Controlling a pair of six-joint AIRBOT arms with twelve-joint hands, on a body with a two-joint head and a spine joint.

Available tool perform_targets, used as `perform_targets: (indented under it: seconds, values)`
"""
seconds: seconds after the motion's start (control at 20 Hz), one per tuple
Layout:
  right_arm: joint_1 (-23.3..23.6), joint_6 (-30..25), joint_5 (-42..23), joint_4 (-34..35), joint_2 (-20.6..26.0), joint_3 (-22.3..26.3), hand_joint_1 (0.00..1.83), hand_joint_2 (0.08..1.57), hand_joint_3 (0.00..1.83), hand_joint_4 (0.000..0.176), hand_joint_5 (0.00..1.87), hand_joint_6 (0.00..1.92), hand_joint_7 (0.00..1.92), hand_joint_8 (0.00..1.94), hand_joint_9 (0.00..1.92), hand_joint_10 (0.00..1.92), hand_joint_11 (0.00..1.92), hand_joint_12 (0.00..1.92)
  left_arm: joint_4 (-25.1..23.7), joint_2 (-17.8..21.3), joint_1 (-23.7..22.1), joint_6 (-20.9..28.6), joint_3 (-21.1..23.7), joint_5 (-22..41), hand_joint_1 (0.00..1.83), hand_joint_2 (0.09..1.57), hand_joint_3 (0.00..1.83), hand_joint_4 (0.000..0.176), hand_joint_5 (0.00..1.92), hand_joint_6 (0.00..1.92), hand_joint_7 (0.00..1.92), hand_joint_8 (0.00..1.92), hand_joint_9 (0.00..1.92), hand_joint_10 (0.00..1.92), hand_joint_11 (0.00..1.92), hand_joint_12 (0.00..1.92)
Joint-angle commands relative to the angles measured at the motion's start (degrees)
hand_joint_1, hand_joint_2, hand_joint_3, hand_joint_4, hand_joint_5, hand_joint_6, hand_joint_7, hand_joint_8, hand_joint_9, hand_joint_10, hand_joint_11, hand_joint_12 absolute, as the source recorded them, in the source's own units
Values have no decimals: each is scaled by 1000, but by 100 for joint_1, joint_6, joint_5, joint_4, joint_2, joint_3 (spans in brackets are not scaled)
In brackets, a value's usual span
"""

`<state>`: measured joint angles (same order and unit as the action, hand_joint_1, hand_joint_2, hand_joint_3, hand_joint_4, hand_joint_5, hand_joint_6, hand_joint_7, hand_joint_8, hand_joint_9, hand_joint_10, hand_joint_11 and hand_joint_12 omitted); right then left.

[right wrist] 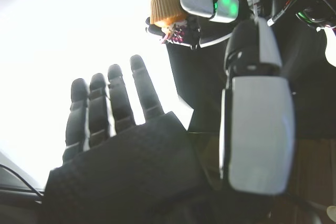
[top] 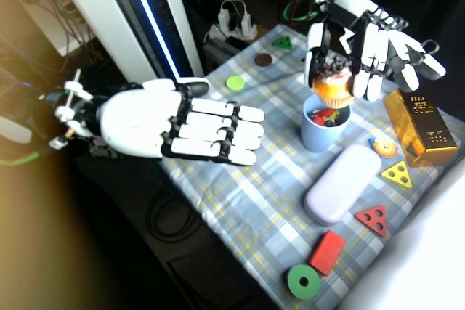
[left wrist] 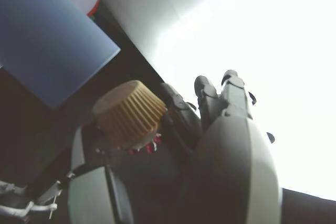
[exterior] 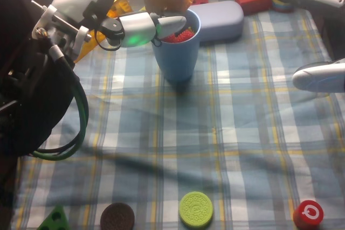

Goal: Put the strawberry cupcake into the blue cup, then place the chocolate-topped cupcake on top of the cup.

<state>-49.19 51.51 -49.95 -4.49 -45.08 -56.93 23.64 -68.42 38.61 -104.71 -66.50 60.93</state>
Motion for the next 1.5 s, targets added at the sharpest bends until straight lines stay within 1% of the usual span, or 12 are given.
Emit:
perform_targets:
  seconds: [0.0,0.15,0.25,0.4,0.5,0.95,1.0,1.05,1.15,1.3,1.35,1.45]
  values:
    - [18,-42,-722,123,-13,-19,0,967,0,54,110,1,138,0,66,3,0,209,-178,-18,-80,52,-36,652,1030,911,0,11,842,0,783,0,261,0,0,0]
    - [18,-52,-722,121,-10,-19,0,971,2,48,118,2,149,0,65,5,0,165,-172,-27,-80,52,-40,673,1007,907,0,9,859,6,787,2,265,2,0,0]
    - [18,-64,-722,121,-2,-19,0,949,0,64,126,5,171,8,93,13,30,186,-172,-28,-80,53,-40,676,1043,898,0,0,859,4,785,0,272,4,0,0]
    - [13,-66,-721,120,-4,-20,0,965,1,51,112,1,154,1,90,0,0,221,-166,-27,-73,53,-40,675,1025,895,0,18,840,1,764,0,236,0,0,0]
    - [13,-66,-721,120,-4,-20,0,963,0,60,104,0,142,0,87,0,0,217,-166,-27,-73,53,-40,676,1090,895,0,6,851,4,771,2,256,8,0,0]
    - [8,-66,-720,119,-12,-25,0,958,0,33,128,4,136,6,72,10,32,129,-160,-7,-81,54,-22,687,963,921,5,3,834,0,782,4,259,4,0,0]
    - [2,-66,-720,119,-12,-26,0,939,0,59,103,0,124,1,72,8,34,135,-160,1,-82,54,-5,687,865,930,9,3,832,0,788,6,269,7,0,0]
    - [-1,-68,-720,120,-11,-25,0,945,0,71,96,0,144,8,100,17,62,153,-160,41,-85,54,36,687,782,945,14,7,830,0,784,3,264,4,0,0]
    - [2,-69,-721,140,-13,-25,0,951,0,54,106,0,175,2,136,4,6,356,-184,163,-85,52,131,695,703,922,2,32,800,0,755,0,253,3,0,0]
    - [5,-70,-722,178,-18,-24,0,952,1,43,89,1,115,2,53,0,0,195,-229,399,2,51,334,793,227,1004,25,110,519,0,499,0,187,0,0,0]
    - [-2,-70,-722,192,-36,-24,0,953,1,38,98,2,115,1,30,1,0,142,-231,512,96,50,441,889,45,1008,23,102,373,0,364,0,162,0,0,0]
    - [-52,-70,-722,274,-45,-11,0,949,0,28,107,4,102,0,31,4,26,145,-218,775,396,50,693,1125,149,971,2,117,245,0,228,0,75,0,0,0]
